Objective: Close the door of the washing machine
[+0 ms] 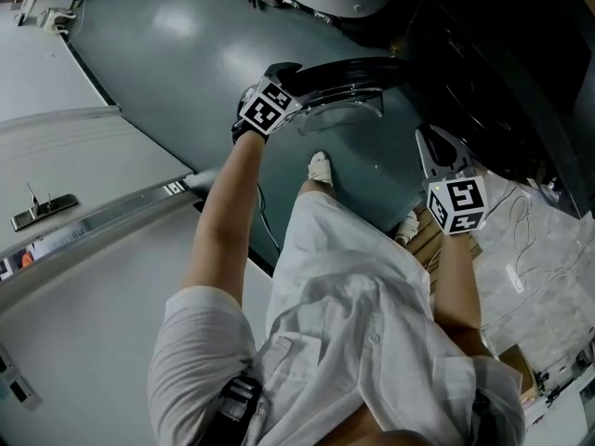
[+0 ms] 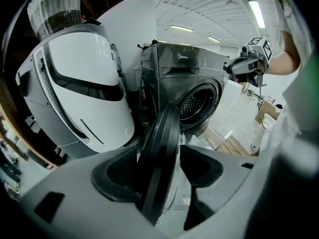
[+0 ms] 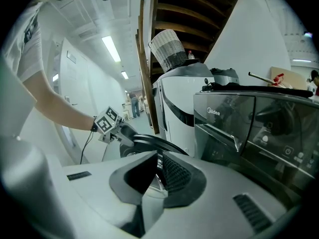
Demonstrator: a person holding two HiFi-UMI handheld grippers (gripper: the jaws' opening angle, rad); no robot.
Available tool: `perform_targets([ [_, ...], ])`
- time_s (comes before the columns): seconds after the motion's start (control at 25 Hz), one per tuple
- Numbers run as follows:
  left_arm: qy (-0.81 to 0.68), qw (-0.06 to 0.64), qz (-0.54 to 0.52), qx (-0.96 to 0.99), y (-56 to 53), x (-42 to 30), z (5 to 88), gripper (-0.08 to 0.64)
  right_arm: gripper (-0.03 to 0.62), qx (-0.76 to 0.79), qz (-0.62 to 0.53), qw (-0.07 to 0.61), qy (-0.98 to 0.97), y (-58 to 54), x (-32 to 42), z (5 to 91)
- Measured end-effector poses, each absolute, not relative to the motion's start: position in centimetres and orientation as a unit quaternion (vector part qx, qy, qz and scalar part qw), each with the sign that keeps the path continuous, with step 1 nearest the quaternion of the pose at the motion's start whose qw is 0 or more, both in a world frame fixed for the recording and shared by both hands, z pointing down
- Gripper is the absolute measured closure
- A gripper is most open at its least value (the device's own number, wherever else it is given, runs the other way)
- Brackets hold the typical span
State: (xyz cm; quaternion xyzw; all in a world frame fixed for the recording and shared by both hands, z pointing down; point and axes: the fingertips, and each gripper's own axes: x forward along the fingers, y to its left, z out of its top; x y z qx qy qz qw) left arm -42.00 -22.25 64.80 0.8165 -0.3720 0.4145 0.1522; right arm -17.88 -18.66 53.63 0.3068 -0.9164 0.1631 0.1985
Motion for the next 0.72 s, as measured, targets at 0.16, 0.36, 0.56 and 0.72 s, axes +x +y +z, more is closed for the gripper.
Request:
perform_targets([
  [0.16, -0.380, 0.159, 0.418, 0.810, -20.5, -41.1, 64.9, 0.284, 0.558, 0.303, 0.160, 0.193, -0.919, -18.0, -17.1, 53.1],
  [0.36, -0.393, 0.174, 0.414, 0.803, -18.0, -39.3, 64.8, 0.285, 0.558, 0.303, 0.154, 0.186, -0.922, -16.8, -15.0, 51.9],
  [0.56, -0.403, 0.185, 0.413, 0.796, -15.4, -36.7, 64.8, 0.288, 0.558, 0.303, 0.153, 0.183, -0.923, -15.4, -12.1, 51.2],
  [0.72, -0.413, 0.195, 0.404, 0.792, -13.7, -34.7, 64.9, 0.304, 0.558, 0.304, 0.153, 0.181, -0.923, -14.3, -10.1, 51.0],
])
